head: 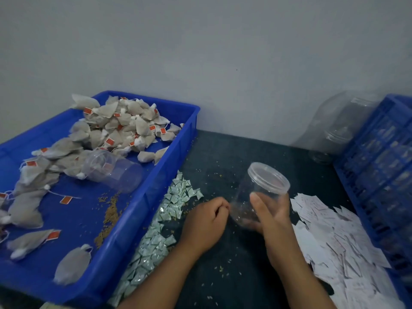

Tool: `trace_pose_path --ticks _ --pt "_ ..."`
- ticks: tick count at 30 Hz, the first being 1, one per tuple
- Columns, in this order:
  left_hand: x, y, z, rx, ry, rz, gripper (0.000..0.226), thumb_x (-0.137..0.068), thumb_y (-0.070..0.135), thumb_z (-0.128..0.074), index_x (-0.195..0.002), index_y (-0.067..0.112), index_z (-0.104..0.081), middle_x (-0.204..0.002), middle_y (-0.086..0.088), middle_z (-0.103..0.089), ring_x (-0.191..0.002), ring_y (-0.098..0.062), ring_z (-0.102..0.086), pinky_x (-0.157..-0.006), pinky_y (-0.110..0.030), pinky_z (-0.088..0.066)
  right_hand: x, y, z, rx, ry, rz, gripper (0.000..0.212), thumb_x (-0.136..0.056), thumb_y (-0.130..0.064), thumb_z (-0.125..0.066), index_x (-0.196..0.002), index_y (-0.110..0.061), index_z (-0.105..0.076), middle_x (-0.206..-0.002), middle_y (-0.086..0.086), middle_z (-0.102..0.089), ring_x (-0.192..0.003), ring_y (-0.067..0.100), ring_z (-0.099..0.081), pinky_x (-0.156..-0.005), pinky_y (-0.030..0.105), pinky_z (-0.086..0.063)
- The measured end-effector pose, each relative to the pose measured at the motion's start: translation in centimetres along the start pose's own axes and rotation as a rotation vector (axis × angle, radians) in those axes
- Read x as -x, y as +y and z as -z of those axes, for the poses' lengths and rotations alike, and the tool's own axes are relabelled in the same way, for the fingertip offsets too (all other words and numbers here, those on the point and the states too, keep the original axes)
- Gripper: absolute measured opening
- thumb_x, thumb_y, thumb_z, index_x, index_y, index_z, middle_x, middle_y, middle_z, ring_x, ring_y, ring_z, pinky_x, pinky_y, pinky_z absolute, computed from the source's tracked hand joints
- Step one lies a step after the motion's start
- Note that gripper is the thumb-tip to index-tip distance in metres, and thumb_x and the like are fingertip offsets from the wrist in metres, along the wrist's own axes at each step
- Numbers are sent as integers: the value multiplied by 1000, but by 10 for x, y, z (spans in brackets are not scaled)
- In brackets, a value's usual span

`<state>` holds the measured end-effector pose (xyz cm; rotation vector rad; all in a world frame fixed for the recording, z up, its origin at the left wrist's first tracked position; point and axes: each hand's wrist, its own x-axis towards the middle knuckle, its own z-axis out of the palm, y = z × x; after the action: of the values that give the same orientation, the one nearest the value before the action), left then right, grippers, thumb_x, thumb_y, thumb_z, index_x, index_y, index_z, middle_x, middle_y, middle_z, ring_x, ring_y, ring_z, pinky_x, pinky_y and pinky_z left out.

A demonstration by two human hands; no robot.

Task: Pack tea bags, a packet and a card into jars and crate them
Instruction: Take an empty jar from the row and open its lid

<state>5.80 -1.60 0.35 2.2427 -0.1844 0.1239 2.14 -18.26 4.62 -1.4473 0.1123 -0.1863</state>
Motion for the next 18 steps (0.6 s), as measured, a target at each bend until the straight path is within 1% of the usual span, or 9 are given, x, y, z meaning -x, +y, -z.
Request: trace_pose_path --ticks 3,5,7,9,11,12,13,15,18 --pt "0 2 3 50 -27 33 30 -91 46 -31 -86 48 -61 -76 22 -67 -72 1 -62 -61 -26 -42 30 11 17 20 81 120 84 -75 -59 -79 -150 -46 -44 -139 -12 -69 -124 11 -71 -85 35 -66" --pt "1 6 4 103 -18 67 35 -96 51 -30 -86 45 -63 -73 17 -69 -69 0 -63 -64 -28 -44 42 13 23 53 31 181 80 -76 -53 -78 -148 -59 -42 -144 -18 -64 -127 8 -68 -93 34 -64" --pt "-2 15 7 192 3 97 43 -103 55 -34 -84 37 -68 -71 12 -69 -65 -1 -62 -67 -31 -47 52 16 27 134 -51 205 76 -76 -49 -80 -140 -70 -45 -136 -27 -65 -116 8 -73 -86 33 -66" --pt "-5 32 16 271 57 74 46 -105 53 -36 -84 31 -71 -75 10 -70 -70 -3 -64 -71 -35 -51 59 22 31 247 -85 235 77 -73 -49 -83 -139 -66 -47 -136 -27 -64 -113 14 -74 -86 43 -66" --pt "-4 53 30 315 88 -50 43 -103 55 -37 -97 33 -74 -94 15 -72 -92 1 -67 -86 -33 -55 59 25 33 288 -93 262 79 -73 -47 -85 -142 -59 -47 -139 -22 -63 -122 14 -69 -94 41 -63" --pt "0 64 37 320 57 -157 39 -101 57 -41 -110 36 -72 -110 18 -70 -108 1 -64 -94 -26 -53 57 24 34 281 -107 268 80 -75 -46 -86 -144 -54 -48 -140 -19 -64 -126 15 -68 -98 40 -61" --pt "5 73 44 289 -17 -274 36 -98 58 -48 -124 41 -67 -126 21 -64 -123 1 -57 -100 -19 -48 55 22 34 269 -132 279 80 -77 -44 -87 -147 -49 -48 -142 -16 -64 -130 15 -66 -101 37 -60" --pt "16 87 54 86 -223 -475 56 -90 65 -65 -142 50 -51 -148 28 -45 -142 0 -41 -110 -18 -38 54 21 35 258 -195 296 80 -83 -36 -88 -151 -44 -47 -143 -11 -64 -131 18 -67 -101 31 -59" --pt "30 96 54 -300 -257 -698 68 -83 73 -69 -142 46 -51 -145 26 -46 -130 2 -49 -103 -24 -47 52 22 36 311 -216 263 81 -76 -27 -92 -142 -45 -49 -134 -9 -68 -122 19 -72 -94 38 -63"
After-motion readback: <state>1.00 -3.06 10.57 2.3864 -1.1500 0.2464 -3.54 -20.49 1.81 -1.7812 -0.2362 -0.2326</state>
